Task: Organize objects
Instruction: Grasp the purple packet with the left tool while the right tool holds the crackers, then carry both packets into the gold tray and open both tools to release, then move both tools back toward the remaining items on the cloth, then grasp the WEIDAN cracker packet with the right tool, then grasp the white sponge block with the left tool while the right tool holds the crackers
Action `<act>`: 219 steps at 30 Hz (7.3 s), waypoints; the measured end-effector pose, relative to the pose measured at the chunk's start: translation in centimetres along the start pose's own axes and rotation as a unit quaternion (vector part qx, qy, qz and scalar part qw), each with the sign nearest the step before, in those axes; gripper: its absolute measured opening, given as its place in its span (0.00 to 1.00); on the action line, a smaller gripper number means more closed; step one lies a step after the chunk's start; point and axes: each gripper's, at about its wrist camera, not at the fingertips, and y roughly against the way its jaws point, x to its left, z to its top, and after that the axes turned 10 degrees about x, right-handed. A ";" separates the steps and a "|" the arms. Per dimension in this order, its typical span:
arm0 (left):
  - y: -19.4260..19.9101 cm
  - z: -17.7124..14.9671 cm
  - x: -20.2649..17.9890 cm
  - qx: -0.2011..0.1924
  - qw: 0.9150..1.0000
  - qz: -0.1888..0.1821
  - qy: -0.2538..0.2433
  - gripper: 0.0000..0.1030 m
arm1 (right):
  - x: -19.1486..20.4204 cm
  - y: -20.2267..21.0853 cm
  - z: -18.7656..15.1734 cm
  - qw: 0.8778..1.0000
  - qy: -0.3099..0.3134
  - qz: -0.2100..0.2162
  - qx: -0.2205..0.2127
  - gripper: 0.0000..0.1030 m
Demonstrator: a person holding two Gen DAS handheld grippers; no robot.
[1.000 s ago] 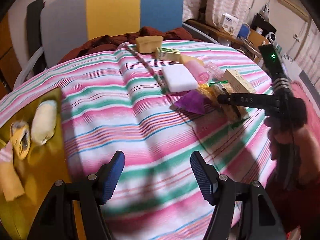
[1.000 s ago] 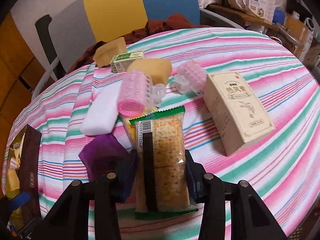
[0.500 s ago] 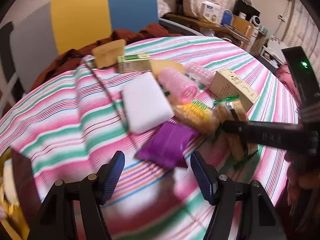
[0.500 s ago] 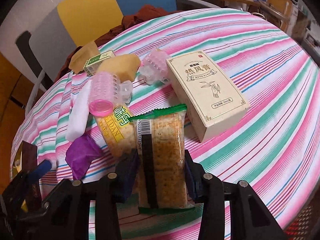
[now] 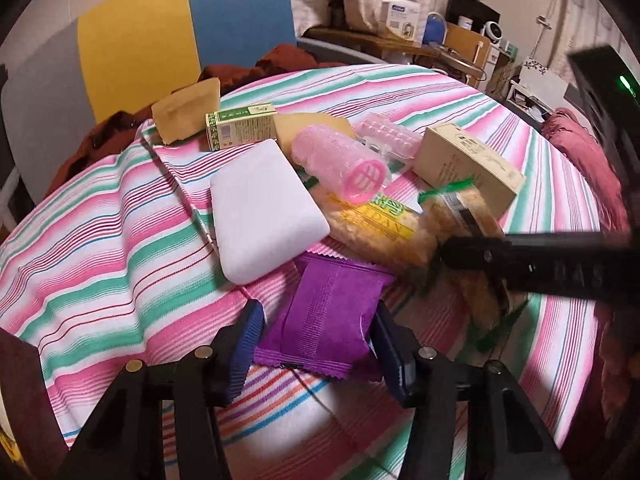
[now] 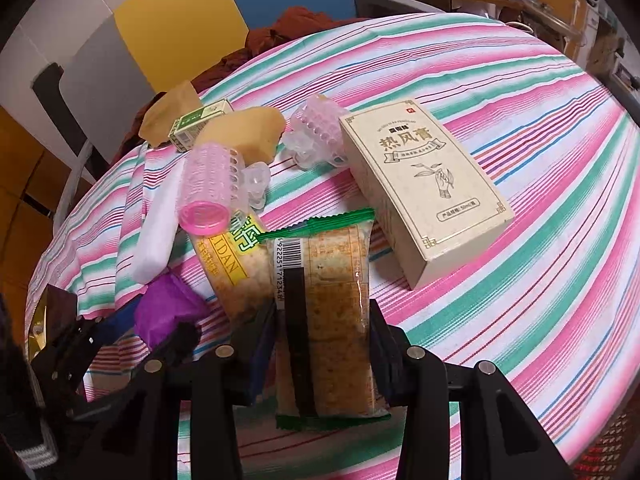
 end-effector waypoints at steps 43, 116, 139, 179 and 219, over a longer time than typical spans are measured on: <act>12.5 -16.1 2.4 -0.140 0.986 -0.015 0.084 0.51 | 12.9 0.6 -6.9 0.959 0.263 -0.026 -0.098 0.41; 20.1 -27.5 19.9 -0.139 0.927 0.123 0.325 0.65 | 29.6 3.3 -16.1 0.934 0.324 0.146 -0.046 0.65; 18.2 -18.9 11.4 -0.116 0.970 0.060 0.206 0.65 | 9.6 2.0 -3.2 0.974 0.214 -0.018 -0.069 0.72; 7.1 -4.7 4.6 -0.002 0.991 -0.005 0.136 0.65 | 5.7 -2.1 0.1 0.984 0.176 0.001 0.027 0.46; -2.2 5.3 2.6 0.007 0.997 0.031 0.074 0.58 | 3.7 -2.2 1.2 0.991 0.133 -0.007 0.034 0.46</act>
